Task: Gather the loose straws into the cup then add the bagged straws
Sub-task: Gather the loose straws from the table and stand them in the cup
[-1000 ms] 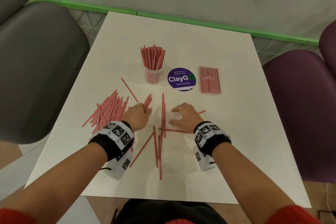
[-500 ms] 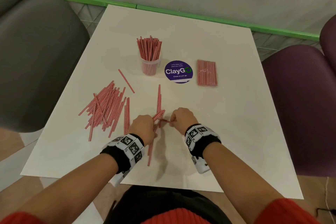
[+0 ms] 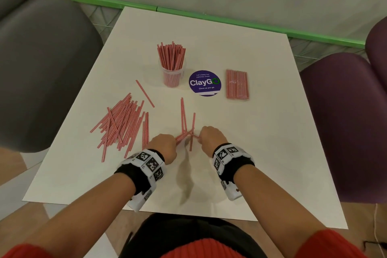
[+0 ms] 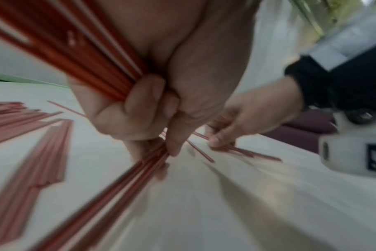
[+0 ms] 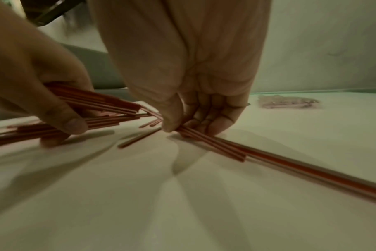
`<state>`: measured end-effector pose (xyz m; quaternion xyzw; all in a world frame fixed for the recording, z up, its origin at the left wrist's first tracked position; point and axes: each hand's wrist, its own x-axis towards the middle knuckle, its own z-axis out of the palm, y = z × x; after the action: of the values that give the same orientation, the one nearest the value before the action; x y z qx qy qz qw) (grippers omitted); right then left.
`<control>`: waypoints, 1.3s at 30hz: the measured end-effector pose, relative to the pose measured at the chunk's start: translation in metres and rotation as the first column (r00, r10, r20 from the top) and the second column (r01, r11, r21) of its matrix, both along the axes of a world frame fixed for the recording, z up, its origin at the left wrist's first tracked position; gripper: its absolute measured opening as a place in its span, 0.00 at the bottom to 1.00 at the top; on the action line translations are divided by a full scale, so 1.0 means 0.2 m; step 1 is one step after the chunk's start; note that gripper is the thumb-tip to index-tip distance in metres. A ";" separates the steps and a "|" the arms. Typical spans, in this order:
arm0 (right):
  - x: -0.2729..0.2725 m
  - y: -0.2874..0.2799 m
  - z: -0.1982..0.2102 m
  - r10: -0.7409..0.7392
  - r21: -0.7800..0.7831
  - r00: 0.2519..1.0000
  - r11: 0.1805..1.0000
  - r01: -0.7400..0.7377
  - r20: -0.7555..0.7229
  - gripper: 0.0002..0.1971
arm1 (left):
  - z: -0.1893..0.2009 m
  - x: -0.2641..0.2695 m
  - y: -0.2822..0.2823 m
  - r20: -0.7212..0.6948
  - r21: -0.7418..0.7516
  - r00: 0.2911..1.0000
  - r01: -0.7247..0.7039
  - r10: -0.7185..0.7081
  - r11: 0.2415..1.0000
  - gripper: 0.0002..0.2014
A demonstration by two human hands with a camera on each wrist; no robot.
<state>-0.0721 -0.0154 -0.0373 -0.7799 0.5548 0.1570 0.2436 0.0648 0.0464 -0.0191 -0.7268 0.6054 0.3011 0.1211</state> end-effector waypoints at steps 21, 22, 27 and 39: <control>0.36 -0.21 0.25 -0.632 0.468 0.279 0.745 0.477 0.723 0.12 | 0.13 0.08 -0.29 -0.901 0.121 0.218 -0.705 0.376 0.699 0.18; 0.36 -0.22 0.26 -0.648 0.486 0.262 0.730 0.480 0.715 0.12 | 0.13 0.08 -0.30 -0.910 0.146 0.183 -0.699 0.373 0.700 0.18; 0.36 -0.28 0.29 -0.673 0.543 0.094 0.664 0.514 0.733 0.13 | 0.14 0.13 -0.33 -0.939 0.170 0.116 -0.661 0.323 0.731 0.11; 0.46 -0.29 0.34 -0.462 0.288 0.361 0.850 0.441 0.810 0.15 | 0.18 0.23 -0.55 -0.902 -0.106 0.320 -0.815 0.289 0.570 0.15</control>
<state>0.0208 -0.0730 0.0314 -0.5666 0.5491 -0.3170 0.5264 0.1100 -0.0634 0.0170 -0.6697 0.3376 0.4297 -0.5029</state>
